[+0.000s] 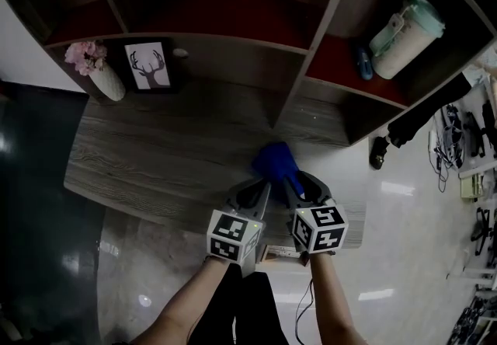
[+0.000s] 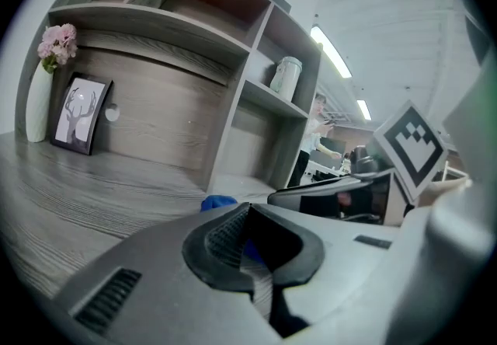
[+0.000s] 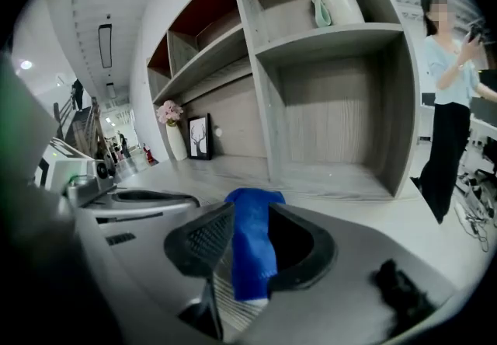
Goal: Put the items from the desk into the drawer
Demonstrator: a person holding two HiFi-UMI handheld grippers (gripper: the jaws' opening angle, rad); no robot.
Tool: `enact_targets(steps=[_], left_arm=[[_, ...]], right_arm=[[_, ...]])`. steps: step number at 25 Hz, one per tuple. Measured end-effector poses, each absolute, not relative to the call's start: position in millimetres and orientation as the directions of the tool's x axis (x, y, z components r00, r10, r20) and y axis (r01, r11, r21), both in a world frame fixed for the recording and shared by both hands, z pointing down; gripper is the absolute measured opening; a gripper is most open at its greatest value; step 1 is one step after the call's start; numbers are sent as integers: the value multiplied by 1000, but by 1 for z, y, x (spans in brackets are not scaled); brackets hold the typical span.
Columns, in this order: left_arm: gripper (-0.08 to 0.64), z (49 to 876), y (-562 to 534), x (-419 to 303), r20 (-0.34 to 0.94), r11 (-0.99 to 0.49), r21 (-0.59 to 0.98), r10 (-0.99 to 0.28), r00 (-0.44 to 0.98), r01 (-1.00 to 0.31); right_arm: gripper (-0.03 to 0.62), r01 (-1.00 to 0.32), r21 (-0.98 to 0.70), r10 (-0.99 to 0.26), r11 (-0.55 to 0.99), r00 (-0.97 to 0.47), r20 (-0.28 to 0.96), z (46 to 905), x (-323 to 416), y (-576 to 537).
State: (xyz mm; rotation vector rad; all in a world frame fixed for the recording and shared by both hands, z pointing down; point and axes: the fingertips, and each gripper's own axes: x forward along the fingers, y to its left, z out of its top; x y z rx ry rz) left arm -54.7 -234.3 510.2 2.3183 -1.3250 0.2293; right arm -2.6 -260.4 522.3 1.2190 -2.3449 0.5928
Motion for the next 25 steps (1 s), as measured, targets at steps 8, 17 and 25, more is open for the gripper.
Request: enact_targets(steps=[8, 17, 25], left_arm=[[11, 523, -239, -68, 376, -394, 323, -781, 499, -861], [11, 532, -238, -75, 385, -376, 347, -778, 496, -859], [11, 536, -238, -78, 385, -370, 363, -776, 499, -855]], right_arm=[[232, -833, -160, -591, 529, -497, 635, 552, -10, -264], [236, -841, -169, -541, 514, -471, 697, 577, -17, -272], [236, -860, -172, -529, 481, -441, 725, 591, -19, -273]])
